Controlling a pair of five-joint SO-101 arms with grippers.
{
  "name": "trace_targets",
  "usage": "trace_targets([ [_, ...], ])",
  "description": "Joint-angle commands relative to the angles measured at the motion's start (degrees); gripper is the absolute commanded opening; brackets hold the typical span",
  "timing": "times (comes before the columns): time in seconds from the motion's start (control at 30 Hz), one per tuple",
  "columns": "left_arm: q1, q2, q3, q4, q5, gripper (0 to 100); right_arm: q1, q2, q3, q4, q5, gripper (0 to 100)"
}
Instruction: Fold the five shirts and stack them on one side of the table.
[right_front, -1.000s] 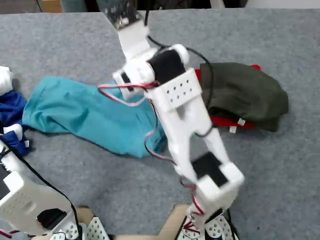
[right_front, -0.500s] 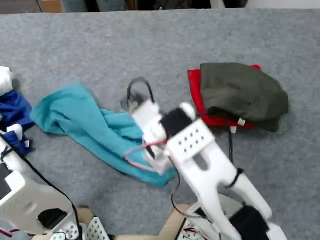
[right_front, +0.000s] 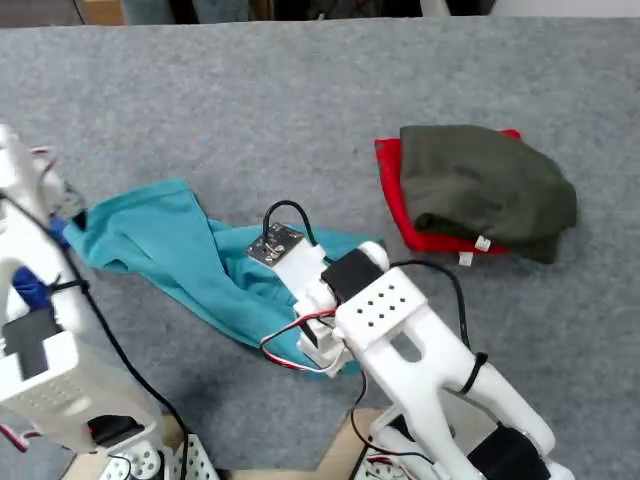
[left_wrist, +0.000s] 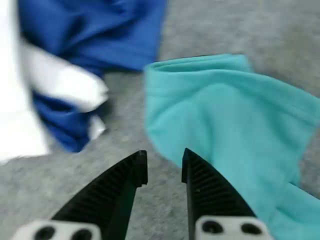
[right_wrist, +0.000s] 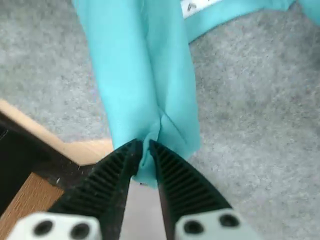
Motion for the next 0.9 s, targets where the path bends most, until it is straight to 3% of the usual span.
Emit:
trace_targets([
  [0.0, 6.4, -2.5, 0.0, -5.7, 1.6, 14, -0.5, -1.4, 1.6, -4.1, 0.2, 1.5],
  [0.2, 15.2, -0.2, -2.1, -12.8, 10.0, 25, -0.5, -1.5, 3.7, -6.0, 0.6, 1.5],
  [0.3, 18.1, 5.4, -4.8, -17.4, 14.7, 26, -0.5, -1.5, 4.4, -7.1, 0.3, 1.5],
  [0.4, 20.9, 12.6, -11.5, -17.1, 18.1, 25, -0.5, -1.5, 4.4, -7.4, 0.3, 1.5],
  [0.6, 21.6, 28.0, -29.1, -9.1, 21.3, 20, -0.5, -1.5, 4.4, -7.6, 0.5, 1.5],
  [0.87, 21.8, 40.3, -54.3, 9.7, 26.5, 20, -0.3, -1.5, 4.5, -11.5, 0.6, 1.5],
])
